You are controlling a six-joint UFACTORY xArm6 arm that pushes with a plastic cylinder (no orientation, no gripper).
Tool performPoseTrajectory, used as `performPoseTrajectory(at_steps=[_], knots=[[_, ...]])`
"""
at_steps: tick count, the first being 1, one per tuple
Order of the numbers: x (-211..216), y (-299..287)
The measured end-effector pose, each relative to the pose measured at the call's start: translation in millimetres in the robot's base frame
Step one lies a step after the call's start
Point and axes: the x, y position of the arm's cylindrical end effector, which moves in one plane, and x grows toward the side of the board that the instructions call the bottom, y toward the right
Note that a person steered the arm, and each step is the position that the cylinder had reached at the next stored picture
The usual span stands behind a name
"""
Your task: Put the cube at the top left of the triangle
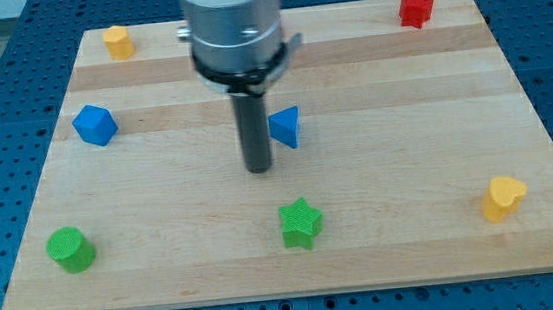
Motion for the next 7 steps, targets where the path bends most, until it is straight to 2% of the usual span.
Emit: performPoseTrajectory(at_steps=[2,5,6,7], knots=[[0.0,-111.4],[-35.2,-246.2],[-44.6,-246.5],[-73.4,-246.5]])
